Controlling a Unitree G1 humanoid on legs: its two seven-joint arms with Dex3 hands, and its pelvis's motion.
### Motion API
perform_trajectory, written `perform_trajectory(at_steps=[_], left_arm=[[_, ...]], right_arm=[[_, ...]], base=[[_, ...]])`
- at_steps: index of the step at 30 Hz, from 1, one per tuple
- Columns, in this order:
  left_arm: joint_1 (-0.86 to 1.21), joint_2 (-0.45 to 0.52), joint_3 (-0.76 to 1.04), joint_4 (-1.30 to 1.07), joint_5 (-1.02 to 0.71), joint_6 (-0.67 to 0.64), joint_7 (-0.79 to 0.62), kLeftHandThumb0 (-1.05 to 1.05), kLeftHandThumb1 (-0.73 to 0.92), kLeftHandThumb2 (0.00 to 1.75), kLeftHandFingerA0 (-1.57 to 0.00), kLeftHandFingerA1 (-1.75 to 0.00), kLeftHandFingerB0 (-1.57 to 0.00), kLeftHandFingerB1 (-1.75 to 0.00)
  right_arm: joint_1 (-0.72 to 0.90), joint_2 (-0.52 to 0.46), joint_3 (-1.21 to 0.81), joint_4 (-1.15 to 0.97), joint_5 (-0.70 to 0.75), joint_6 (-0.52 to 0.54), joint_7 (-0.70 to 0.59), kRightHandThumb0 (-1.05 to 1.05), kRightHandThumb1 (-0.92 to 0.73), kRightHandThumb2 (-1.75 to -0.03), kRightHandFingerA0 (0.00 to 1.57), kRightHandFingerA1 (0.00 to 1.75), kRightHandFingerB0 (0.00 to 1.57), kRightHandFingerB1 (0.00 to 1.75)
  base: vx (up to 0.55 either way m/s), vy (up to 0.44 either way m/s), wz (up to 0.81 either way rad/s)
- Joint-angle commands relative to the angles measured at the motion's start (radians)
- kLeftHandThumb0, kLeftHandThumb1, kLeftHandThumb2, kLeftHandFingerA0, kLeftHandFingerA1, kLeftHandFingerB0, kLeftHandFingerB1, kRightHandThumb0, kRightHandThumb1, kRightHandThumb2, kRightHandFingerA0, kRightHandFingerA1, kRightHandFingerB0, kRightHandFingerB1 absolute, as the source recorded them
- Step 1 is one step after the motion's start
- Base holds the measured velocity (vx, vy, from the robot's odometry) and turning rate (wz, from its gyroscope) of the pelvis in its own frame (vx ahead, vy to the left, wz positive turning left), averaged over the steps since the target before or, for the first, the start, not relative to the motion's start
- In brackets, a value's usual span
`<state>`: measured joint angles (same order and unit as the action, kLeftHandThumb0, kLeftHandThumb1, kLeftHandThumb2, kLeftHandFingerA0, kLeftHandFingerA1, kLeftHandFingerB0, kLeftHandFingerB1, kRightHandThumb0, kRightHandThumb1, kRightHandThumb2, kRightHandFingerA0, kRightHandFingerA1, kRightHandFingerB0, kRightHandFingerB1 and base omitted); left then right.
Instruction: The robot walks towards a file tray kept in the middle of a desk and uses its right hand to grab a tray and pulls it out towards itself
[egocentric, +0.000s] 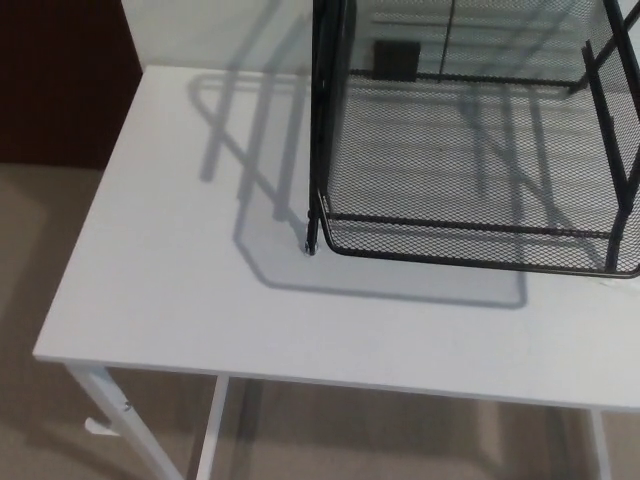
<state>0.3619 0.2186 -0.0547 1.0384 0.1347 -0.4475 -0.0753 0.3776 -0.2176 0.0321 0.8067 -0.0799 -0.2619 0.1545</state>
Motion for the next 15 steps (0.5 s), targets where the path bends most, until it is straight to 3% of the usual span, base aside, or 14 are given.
perform_trajectory(at_steps=[1, 2, 3, 4, 6, 7, 12, 15], left_arm=[[0.006, 0.018, -0.013, -0.002, 0.023, -0.037, 0.010, -0.42, 0.44, 0.71, -0.45, -0.51, -0.31, -0.43], [-0.002, 0.021, -0.019, -0.002, 0.030, -0.031, 0.014, -0.34, 0.55, 0.56, -0.53, -0.43, -0.37, -0.34], [-0.009, 0.022, -0.019, -0.006, 0.027, -0.029, 0.013, -0.34, 0.55, 0.56, -0.53, -0.43, -0.37, -0.34], [-0.015, 0.020, -0.015, 0.002, 0.019, -0.035, 0.009, -0.42, 0.43, 0.72, -0.47, -0.51, -0.32, -0.44], [-0.015, 0.020, -0.010, -0.008, 0.008, -0.039, -0.007, -0.44, 0.43, 0.73, -0.44, -0.52, -0.32, -0.44], [-0.013, 0.025, -0.007, -0.019, 0.007, -0.047, -0.007, -0.36, 0.54, 0.57, -0.51, -0.43, -0.36, -0.34], [-0.041, 0.031, 0.013, -0.020, -0.011, -0.051, -0.011, -0.33, 0.52, 0.56, -0.53, -0.44, -0.38, -0.34], [-0.028, 0.039, 0.017, -0.075, -0.027, -0.056, -0.040, -0.30, 0.52, 0.56, -0.57, -0.44, -0.37, -0.35]], right_arm=[[0.010, -0.019, 0.013, 0.000, -0.036, -0.079, -0.035, -0.30, -0.61, -0.58, 0.64, 0.61, 0.49, 0.46], [0.010, -0.021, 0.018, -0.014, -0.043, -0.076, -0.039, -0.32, -0.61, -0.57, 0.67, 0.61, 0.51, 0.45], [0.004, -0.024, 0.025, -0.019, -0.055, -0.075, -0.049, -0.32, -0.61, -0.57, 0.67, 0.61, 0.51, 0.45], [-0.021, -0.023, 0.033, 0.020, -0.066, -0.092, -0.063, -0.31, -0.60, -0.58, 0.66, 0.58, 0.50, 0.44], [0.005, -0.024, 0.048, -0.043, -0.073, -0.110, -0.055, -0.36, -0.61, -0.57, 0.66, 0.58, 0.51, 0.44], [0.041, -0.016, 0.053, -0.122, -0.055, -0.106, -0.028, -0.41, -0.62, -0.57, 0.64, 0.56, 0.50, 0.43], [0.321, -0.020, 0.069, -0.658, 0.139, -0.010, 0.130, -0.32, -0.62, -0.57, 0.50, 0.56, 0.47, 0.49], [0.464, -0.064, 0.046, -0.879, 0.230, -0.029, 0.162, -0.38, -0.59, -0.57, 0.57, 0.58, 0.52, 0.50]], base=[[0.00, 0.000, 0.00], [0.00, 0.000, 0.00], [0.00, 0.000, 0.00], [0.00, 0.000, 0.00], [0.00, 0.000, 0.00], [0.00, 0.000, 0.00], [0.00, 0.000, 0.00], [0.00, 0.000, 0.00]])
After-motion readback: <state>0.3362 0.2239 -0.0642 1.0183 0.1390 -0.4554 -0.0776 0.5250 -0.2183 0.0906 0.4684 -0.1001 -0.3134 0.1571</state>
